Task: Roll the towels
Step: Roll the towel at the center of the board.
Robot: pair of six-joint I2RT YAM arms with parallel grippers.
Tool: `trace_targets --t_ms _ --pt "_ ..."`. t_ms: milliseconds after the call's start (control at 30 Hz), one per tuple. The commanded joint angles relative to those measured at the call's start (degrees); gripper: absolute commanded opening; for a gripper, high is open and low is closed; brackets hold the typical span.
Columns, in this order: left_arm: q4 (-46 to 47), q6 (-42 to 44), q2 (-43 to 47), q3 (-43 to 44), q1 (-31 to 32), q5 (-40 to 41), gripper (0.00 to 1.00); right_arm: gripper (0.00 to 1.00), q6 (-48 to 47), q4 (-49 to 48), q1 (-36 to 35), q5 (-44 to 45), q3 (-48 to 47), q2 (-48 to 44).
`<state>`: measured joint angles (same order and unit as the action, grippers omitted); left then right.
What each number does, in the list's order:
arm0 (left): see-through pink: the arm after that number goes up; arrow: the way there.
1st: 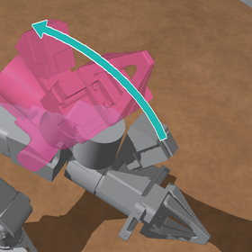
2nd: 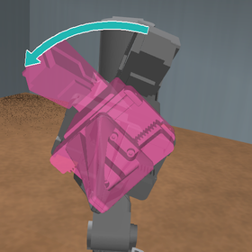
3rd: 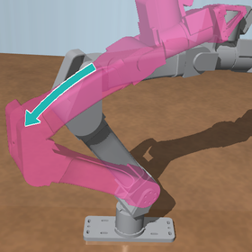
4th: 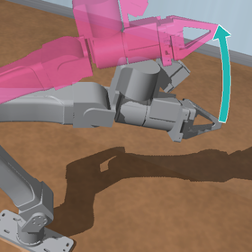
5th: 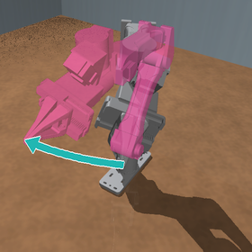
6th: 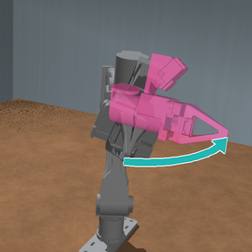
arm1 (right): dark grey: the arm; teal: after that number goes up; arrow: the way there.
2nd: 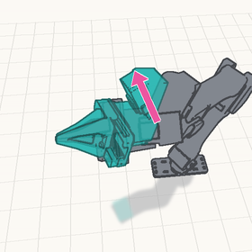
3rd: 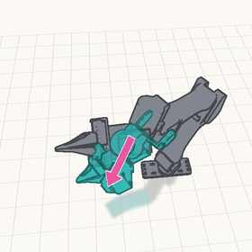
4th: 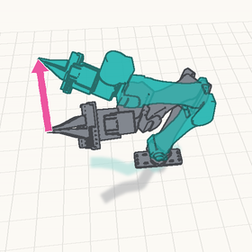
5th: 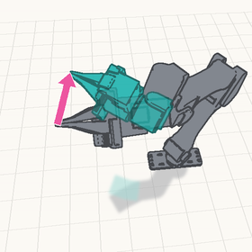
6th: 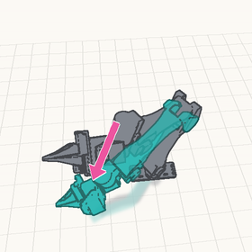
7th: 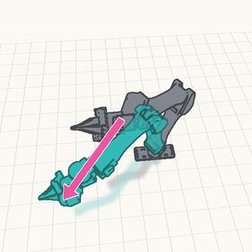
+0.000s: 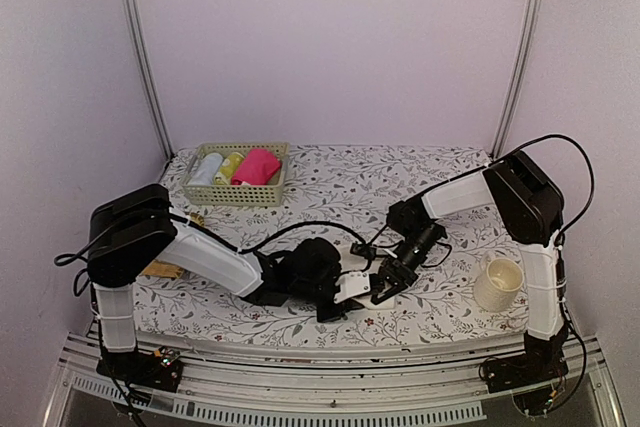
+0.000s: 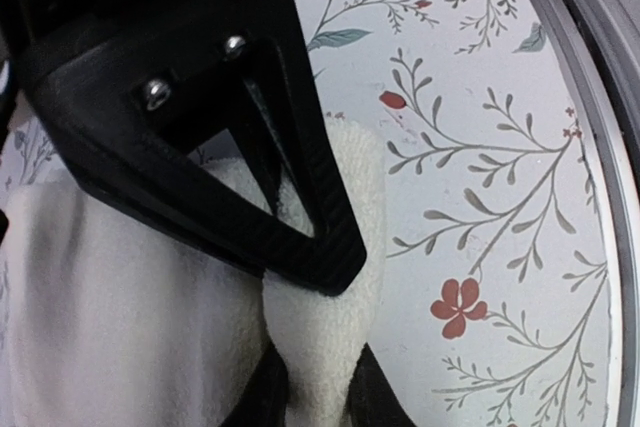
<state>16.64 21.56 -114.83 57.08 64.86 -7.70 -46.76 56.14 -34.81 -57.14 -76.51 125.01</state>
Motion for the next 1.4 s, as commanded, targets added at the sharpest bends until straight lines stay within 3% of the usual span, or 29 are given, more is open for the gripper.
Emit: trace_targets --t_ms 0,67,200,400,567,700,800,933,1233,1367 --pt "-5.2 -0.6 -2.2 0.8 0.9 -0.1 0.12 0.19 -1.1 1.2 0.3 0.8 -0.6 -1.5" --pt "-5.9 -1.9 -1.8 1.0 0.6 -1.4 0.08 0.29 -1.7 0.8 1.0 2.1 0.5 -5.5" --pt "-11.0 -7.0 -2.5 3.5 -0.9 -7.7 0.04 0.34 -0.5 -3.1 2.1 5.9 3.0 -16.0" --pt "-15.8 -19.2 -5.3 7.0 -5.4 -19.7 0.05 0.32 4.0 -15.6 2.0 14.0 14.1 -31.7" --pt "-15.4 -28.6 -8.1 8.7 -11.1 -32.0 0.05 0.31 3.7 -24.6 -0.7 23.0 23.4 -38.6" --pt "-14.9 -36.0 -10.5 11.5 -14.0 -41.5 0.05 0.36 3.2 -30.1 -7.7 34.9 26.9 -38.8" --pt "-18.0 -37.3 -11.8 14.7 -14.3 -43.9 0.05 0.38 3.1 -33.8 -11.8 40.3 27.5 -37.9" --pt "-20.7 -39.1 -13.4 16.9 -14.8 -44.7 0.05 0.40 3.2 -36.6 -15.3 44.0 26.6 -36.2" --pt "-16.9 -42.8 -15.3 14.9 -16.1 -46.5 0.05 0.40 1.5 -40.2 -18.5 47.1 25.3 -28.5" --pt "-18.1 -41.5 -15.1 15.3 -16.3 -45.0 0.19 0.29 1.4 -40.8 -18.6 49.2 24.4 -24.6"
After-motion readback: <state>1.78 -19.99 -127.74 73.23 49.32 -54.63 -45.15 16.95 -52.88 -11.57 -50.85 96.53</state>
